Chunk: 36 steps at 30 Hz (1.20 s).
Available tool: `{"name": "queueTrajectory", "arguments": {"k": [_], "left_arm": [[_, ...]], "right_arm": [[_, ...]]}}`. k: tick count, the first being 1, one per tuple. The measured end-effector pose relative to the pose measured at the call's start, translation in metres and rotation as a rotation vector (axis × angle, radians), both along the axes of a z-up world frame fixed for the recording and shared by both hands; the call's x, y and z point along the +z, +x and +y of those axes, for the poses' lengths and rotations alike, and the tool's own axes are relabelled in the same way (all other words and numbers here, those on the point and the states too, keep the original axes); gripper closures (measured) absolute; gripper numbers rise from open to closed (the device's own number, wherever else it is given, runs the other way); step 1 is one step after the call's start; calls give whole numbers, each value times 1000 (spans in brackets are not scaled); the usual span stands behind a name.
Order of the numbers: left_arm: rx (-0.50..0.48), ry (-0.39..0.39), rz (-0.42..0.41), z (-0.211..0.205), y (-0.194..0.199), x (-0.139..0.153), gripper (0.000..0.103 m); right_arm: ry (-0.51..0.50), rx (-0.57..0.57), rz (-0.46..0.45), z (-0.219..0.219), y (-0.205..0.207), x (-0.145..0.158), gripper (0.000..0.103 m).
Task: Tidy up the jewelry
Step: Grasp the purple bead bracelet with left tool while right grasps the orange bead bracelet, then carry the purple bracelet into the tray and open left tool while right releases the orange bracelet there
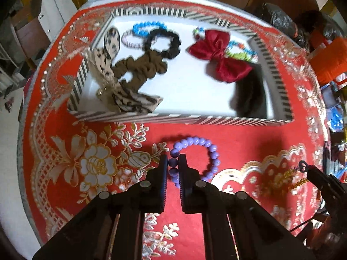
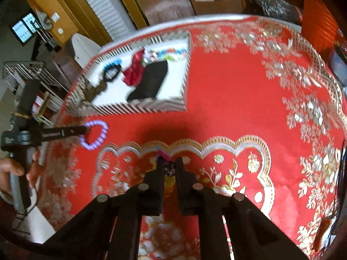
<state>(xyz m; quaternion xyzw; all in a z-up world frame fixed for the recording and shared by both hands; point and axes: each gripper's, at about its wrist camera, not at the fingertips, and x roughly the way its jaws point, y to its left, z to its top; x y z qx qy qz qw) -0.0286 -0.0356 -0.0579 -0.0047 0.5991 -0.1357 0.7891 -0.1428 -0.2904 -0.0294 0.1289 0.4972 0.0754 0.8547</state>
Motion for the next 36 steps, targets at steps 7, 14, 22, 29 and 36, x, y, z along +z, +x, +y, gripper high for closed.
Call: {"name": "queueTrajectory", "arguments": {"k": [7, 14, 22, 29, 36], "left_arm": [[-16, -13, -79, -2, -11, 50, 103], [-9, 4, -167, -4, -5, 91, 103], [-26, 33, -233, -17, 6, 115, 103], [-26, 50, -241, -21, 15, 116, 103], [-37, 55, -244, -26, 20, 116, 103]], "right_arm": [[19, 28, -86, 1, 4, 40, 94], [24, 75, -156, 9, 15, 73, 94], [16, 110, -197, 21, 37, 91, 94], [0, 136, -204, 35, 50, 96, 94], [-5, 141, -205, 40, 60, 100, 94]]}}
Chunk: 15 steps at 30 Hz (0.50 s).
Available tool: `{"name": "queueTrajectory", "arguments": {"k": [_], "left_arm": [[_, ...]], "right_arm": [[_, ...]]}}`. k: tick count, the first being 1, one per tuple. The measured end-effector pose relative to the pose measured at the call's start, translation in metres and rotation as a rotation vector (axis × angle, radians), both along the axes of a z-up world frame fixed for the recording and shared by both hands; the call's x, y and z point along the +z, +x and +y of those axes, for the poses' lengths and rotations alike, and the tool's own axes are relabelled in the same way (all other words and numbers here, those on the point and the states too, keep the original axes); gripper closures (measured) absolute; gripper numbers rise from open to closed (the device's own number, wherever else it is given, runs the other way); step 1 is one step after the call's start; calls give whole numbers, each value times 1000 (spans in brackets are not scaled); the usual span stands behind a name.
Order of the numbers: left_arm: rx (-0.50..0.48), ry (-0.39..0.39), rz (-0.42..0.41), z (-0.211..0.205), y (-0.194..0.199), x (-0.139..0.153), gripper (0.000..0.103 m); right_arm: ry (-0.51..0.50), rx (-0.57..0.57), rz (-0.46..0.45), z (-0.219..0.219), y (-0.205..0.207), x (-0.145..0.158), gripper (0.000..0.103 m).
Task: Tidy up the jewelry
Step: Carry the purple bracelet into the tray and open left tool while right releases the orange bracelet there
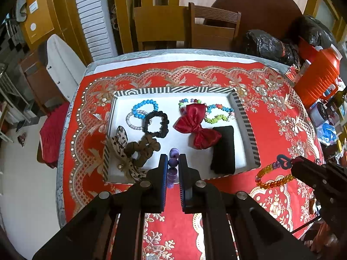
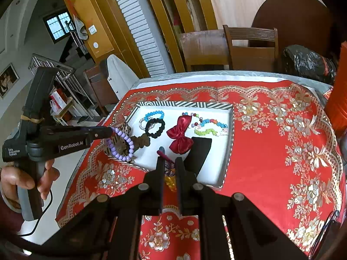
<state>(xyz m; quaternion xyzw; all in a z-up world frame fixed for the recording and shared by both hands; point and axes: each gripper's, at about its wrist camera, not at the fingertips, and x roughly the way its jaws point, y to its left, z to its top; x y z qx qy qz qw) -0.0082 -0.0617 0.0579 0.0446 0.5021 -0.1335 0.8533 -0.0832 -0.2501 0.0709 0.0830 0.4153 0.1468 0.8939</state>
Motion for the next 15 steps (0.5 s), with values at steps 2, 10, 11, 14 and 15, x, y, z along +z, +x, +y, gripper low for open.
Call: {"name": "queueTrajectory", "arguments": {"k": [2, 10, 11, 14, 15], "left_arm": [[0, 2, 1, -1, 2, -1, 103], [7, -14, 42, -4, 22, -20, 103], [10, -22, 54, -4, 26, -25, 103], [33, -65, 103, 0, 40, -45, 103], [41, -77, 122, 2, 46, -54, 103]], "right_arm": [[-2, 5, 1, 3, 4, 0, 94], [-3, 10, 39, 15, 31, -14, 94], [3, 6, 51, 17, 37, -20, 94], [10, 5, 92, 25, 54, -37, 94], [15, 6, 106, 27, 58, -42, 94]]}}
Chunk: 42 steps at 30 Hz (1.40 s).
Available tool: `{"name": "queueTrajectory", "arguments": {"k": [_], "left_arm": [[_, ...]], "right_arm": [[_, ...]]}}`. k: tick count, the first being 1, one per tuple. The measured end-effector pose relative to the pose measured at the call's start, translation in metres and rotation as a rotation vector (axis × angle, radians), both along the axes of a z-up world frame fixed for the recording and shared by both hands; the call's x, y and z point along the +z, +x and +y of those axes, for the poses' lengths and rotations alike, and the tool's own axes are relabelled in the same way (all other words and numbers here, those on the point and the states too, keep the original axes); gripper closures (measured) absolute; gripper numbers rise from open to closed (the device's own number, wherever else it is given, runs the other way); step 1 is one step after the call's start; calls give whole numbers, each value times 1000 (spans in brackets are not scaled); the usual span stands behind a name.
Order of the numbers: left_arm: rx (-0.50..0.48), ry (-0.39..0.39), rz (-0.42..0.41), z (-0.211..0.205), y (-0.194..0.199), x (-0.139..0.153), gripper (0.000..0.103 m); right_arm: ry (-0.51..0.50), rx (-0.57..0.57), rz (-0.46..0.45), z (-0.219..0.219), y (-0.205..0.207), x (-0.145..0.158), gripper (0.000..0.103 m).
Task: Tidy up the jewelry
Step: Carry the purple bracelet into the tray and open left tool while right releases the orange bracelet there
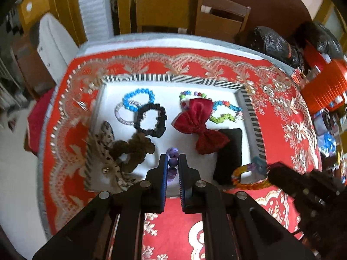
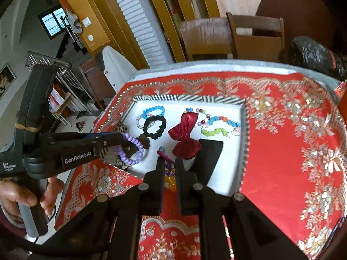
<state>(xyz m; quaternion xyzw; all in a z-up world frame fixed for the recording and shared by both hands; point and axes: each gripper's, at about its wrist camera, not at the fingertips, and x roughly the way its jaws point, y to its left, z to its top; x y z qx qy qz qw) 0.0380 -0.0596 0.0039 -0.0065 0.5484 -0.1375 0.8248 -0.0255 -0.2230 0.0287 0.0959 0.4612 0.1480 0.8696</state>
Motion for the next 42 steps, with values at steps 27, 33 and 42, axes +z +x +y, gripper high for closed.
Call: {"name": "queueTrajectory", "arguments": {"k": [27, 33, 42], "left_arm": [[88, 86, 122, 36, 11, -56, 103], [107, 102, 46, 33, -9, -30, 103], [91, 50, -86, 28, -33, 22, 96]], "right_arm": [[-94, -15, 111, 19, 46, -69, 67], [-99, -70, 37, 13, 25, -41, 55], [-81, -112, -38, -1, 2, -3, 48]]}}
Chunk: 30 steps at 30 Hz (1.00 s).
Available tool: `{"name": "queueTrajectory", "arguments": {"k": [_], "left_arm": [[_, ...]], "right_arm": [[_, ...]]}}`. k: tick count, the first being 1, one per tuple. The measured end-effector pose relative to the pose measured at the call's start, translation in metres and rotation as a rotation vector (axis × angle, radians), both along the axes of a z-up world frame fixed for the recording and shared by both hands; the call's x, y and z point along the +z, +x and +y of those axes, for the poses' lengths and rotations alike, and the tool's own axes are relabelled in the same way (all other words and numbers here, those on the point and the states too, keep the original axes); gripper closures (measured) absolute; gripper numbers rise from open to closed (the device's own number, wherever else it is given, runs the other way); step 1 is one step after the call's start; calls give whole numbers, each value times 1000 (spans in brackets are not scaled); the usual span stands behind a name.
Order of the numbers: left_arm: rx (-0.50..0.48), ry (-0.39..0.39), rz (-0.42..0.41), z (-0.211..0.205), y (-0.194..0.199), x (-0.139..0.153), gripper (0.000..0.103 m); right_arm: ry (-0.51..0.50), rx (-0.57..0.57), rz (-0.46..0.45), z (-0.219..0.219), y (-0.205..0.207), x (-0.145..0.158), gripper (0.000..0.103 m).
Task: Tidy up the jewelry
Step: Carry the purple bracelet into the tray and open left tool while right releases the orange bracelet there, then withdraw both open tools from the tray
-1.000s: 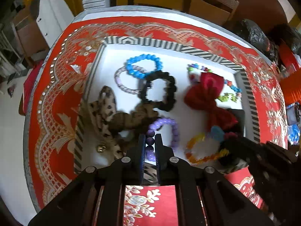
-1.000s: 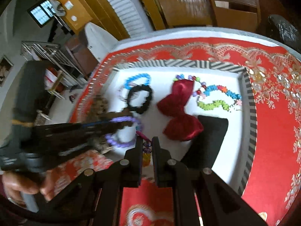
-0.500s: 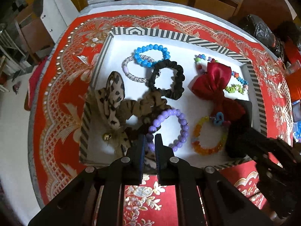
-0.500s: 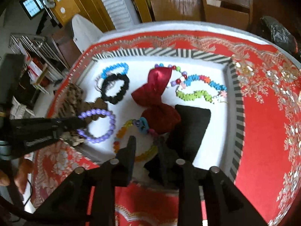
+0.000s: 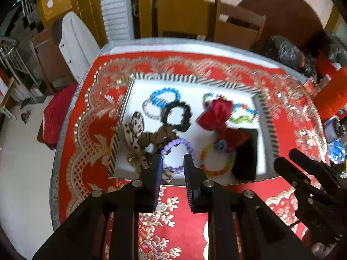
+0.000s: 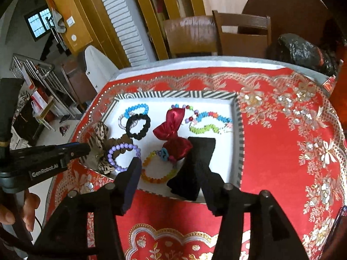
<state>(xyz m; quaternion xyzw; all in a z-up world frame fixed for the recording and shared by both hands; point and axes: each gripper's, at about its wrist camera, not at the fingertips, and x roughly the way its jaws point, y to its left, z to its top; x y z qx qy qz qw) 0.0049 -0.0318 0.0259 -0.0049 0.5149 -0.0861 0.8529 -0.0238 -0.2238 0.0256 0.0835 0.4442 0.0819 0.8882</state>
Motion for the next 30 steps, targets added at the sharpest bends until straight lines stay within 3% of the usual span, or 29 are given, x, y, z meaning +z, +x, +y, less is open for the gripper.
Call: {"name": "queueTrajectory", "arguments": {"k": [8, 19, 30], "left_arm": [[5, -42, -37, -1, -11, 17, 96], [-5, -9, -100, -19, -27, 36, 96], [-4, 15, -137, -23, -40, 46, 96]], "right_arm": [[0, -3, -33, -10, -13, 16, 45], [-29, -6, -83, -13, -31, 30, 43], [-27, -10, -76, -16, -35, 32, 41]]}}
